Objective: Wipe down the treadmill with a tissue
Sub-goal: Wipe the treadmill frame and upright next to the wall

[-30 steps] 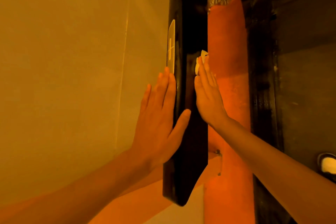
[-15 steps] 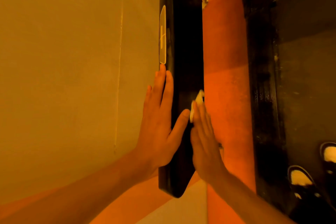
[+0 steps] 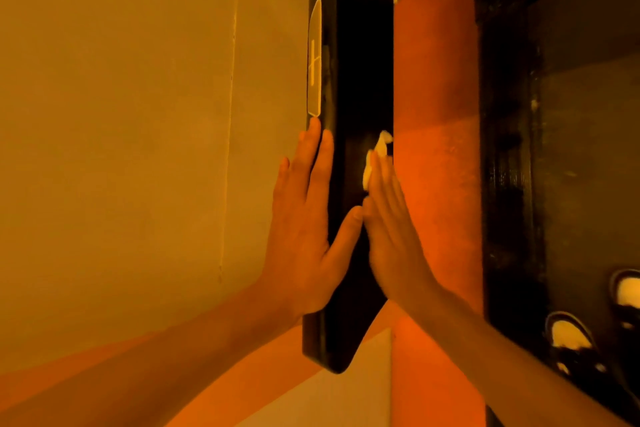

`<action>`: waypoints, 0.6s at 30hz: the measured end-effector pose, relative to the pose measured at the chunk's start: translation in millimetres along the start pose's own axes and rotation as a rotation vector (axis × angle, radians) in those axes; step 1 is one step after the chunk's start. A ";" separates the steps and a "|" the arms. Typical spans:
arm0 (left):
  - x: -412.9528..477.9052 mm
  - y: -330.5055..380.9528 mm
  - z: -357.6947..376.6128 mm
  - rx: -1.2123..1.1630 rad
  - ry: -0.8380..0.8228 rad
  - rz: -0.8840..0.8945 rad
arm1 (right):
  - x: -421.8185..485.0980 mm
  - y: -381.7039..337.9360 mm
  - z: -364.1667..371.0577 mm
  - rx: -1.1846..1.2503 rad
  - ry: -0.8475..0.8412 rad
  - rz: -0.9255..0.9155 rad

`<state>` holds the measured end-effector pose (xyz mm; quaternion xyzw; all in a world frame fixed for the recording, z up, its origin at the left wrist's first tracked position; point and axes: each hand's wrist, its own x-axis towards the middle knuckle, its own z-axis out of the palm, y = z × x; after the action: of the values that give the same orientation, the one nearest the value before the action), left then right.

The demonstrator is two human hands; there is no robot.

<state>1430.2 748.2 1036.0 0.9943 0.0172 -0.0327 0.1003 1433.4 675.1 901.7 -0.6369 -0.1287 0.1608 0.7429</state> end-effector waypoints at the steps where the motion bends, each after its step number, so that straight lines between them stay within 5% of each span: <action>1: -0.4 -0.1 -0.2 -0.005 0.008 0.001 | -31.3 -4.3 6.7 0.027 -0.018 0.001; 4: -2.6 -0.8 0.6 -0.015 0.037 0.004 | -57.9 -8.4 11.4 0.035 -0.053 0.033; 12: -6.5 -0.3 4.0 -0.079 0.069 0.001 | 102.2 2.9 -24.8 -0.151 0.007 -0.040; 18: -5.4 1.6 3.5 -0.124 0.082 0.021 | -47.9 -1.6 10.3 0.001 -0.020 -0.016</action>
<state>1424.6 745.8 1033.2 0.9867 0.0130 0.0100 0.1615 1385.7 664.9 905.6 -0.6339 -0.1412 0.1612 0.7432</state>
